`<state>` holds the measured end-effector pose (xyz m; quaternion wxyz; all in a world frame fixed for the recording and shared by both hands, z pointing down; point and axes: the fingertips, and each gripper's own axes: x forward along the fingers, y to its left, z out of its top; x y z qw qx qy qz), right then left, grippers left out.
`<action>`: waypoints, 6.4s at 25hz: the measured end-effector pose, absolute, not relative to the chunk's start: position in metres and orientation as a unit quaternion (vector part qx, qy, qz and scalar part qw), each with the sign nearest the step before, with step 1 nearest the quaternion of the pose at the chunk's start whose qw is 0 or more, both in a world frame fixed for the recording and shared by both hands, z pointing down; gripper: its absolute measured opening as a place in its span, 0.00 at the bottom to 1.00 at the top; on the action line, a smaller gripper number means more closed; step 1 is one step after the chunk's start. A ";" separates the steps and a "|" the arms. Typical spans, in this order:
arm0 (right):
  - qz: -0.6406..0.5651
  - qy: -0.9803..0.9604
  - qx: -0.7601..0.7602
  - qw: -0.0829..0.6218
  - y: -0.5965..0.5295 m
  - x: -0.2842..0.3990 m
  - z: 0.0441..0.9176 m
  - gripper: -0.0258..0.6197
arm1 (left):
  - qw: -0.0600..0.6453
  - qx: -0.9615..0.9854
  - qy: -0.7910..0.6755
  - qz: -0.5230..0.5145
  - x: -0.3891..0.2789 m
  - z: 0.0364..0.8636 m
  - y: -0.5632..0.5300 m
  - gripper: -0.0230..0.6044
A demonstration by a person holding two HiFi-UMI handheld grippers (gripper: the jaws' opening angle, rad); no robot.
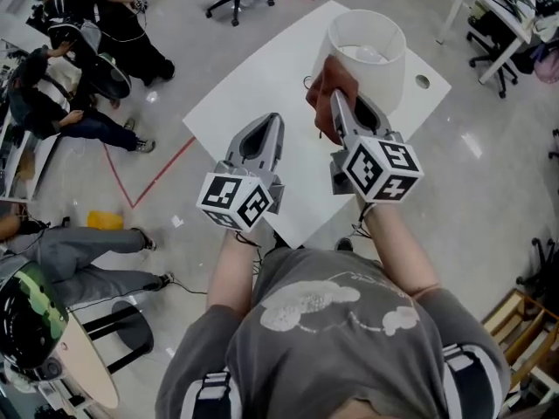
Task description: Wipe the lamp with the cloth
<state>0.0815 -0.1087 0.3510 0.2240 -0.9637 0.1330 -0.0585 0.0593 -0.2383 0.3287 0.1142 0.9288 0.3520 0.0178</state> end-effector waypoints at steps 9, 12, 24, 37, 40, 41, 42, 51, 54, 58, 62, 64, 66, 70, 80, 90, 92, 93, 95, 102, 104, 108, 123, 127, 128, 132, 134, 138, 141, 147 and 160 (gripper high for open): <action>-0.116 0.152 -0.961 0.200 -0.102 0.063 0.406 0.17 | 0.126 0.942 0.310 0.038 0.019 0.355 -0.236 0.05; -0.136 0.154 -0.959 0.195 -0.090 0.059 0.425 0.17 | 0.132 0.943 0.301 0.047 0.011 0.364 -0.227 0.05; -0.122 0.219 -0.965 0.079 -0.123 0.023 0.423 0.17 | 0.153 0.924 0.344 0.060 0.006 0.376 -0.231 0.05; -0.020 0.205 -0.976 0.073 -0.039 0.058 0.306 0.17 | 0.142 0.907 0.395 -0.019 0.037 0.287 -0.183 0.05; -0.018 0.217 -0.973 0.079 -0.022 0.063 0.320 0.17 | 0.130 0.913 0.386 -0.021 0.038 0.293 -0.168 0.05; -0.018 0.222 -0.971 0.081 -0.018 0.064 0.325 0.17 | 0.127 0.916 0.381 -0.021 0.039 0.296 -0.164 0.05; -0.019 0.229 -0.970 0.085 -0.015 0.065 0.330 0.17 | 0.126 0.919 0.373 -0.021 0.041 0.299 -0.161 0.05; -0.055 0.327 -0.938 0.099 -0.007 0.072 0.367 0.17 | 0.132 0.947 0.292 0.003 0.053 0.335 -0.141 0.05; -0.068 0.358 -0.926 0.098 -0.002 0.072 0.381 0.17 | 0.127 0.955 0.266 0.013 0.050 0.345 -0.129 0.05; -0.087 0.380 -0.916 0.097 0.011 0.076 0.398 0.17 | 0.127 0.962 0.241 0.024 0.047 0.356 -0.111 0.05; -0.102 0.402 -0.905 0.095 0.020 0.078 0.417 0.17 | 0.127 0.969 0.210 0.031 0.042 0.368 -0.100 0.05; -0.106 0.410 -0.901 0.091 0.025 0.079 0.424 0.17 | 0.130 0.972 0.194 0.034 0.038 0.373 -0.095 0.05; -0.113 0.416 -0.898 0.090 0.032 0.080 0.433 0.17 | 0.133 0.974 0.182 0.038 0.034 0.380 -0.089 0.05; -0.132 0.416 -0.895 0.088 0.046 0.081 0.449 0.17 | 0.139 0.976 0.164 0.044 0.024 0.388 -0.080 0.05; -0.064 0.502 -0.861 0.042 0.023 0.057 0.406 0.17 | 0.124 0.977 0.172 -0.005 0.030 0.352 -0.102 0.05; 0.002 0.475 -0.880 0.033 0.043 0.107 0.320 0.17 | 0.113 0.973 0.195 -0.048 0.070 0.300 -0.098 0.05; 0.010 0.478 -0.878 0.026 0.048 0.120 0.313 0.17 | 0.116 0.974 0.187 -0.047 0.074 0.299 -0.093 0.05; 0.014 0.482 -0.876 0.023 0.050 0.124 0.312 0.17 | 0.115 0.975 0.182 -0.047 0.073 0.300 -0.091 0.05; 0.019 0.496 -0.868 0.024 0.050 0.129 0.314 0.17 | 0.109 0.978 0.169 -0.049 0.071 0.301 -0.089 0.05; -0.005 0.559 -0.826 0.068 0.054 0.143 0.340 0.17 | 0.116 0.988 0.090 -0.045 0.066 0.327 -0.081 0.05; -0.017 0.575 -0.815 0.069 0.058 0.149 0.350 0.17 | 0.117 0.990 0.071 -0.036 0.067 0.335 -0.073 0.05; -0.042 0.601 -0.795 0.074 0.063 0.160 0.374 0.17 | 0.124 0.991 0.035 -0.024 0.069 0.349 -0.061 0.05; -0.124 0.652 -0.747 0.030 0.086 0.188 0.448 0.17 | 0.138 0.987 -0.082 0.003 0.058 0.389 -0.014 0.05; -0.138 0.657 -0.740 0.028 0.099 0.190 0.458 0.17 | 0.138 0.986 -0.098 0.005 0.057 0.392 -0.003 0.05; -0.140 0.659 -0.738 0.028 0.102 0.190 0.458 0.17 | 0.138 0.985 -0.100 0.004 0.056 0.391 -0.001 0.05; -0.121 0.668 -0.733 0.040 0.110 0.181 0.444 0.17 | 0.128 0.987 -0.093 -0.007 0.051 0.379 0.003 0.05; -0.092 0.673 -0.732 0.058 0.107 0.178 0.425 0.17 | 0.113 0.989 -0.094 -0.009 0.050 0.371 -0.003 0.05; -0.047 0.673 -0.734 0.072 0.097 0.175 0.383 0.17 | 0.112 0.989 -0.097 -0.020 0.050 0.354 -0.020 0.05; -0.021 0.679 -0.731 0.065 0.091 0.177 0.351 0.17 | 0.102 0.990 -0.084 -0.036 0.058 0.331 -0.020 0.05; 0.023 0.695 -0.718 0.037 0.067 0.190 0.314 0.17 | 0.086 0.991 -0.073 -0.066 0.074 0.303 -0.023 0.05; -0.027 0.760 -0.648 0.042 0.041 0.243 0.345 0.17 | 0.084 0.976 -0.189 -0.065 0.092 0.317 -0.004 0.05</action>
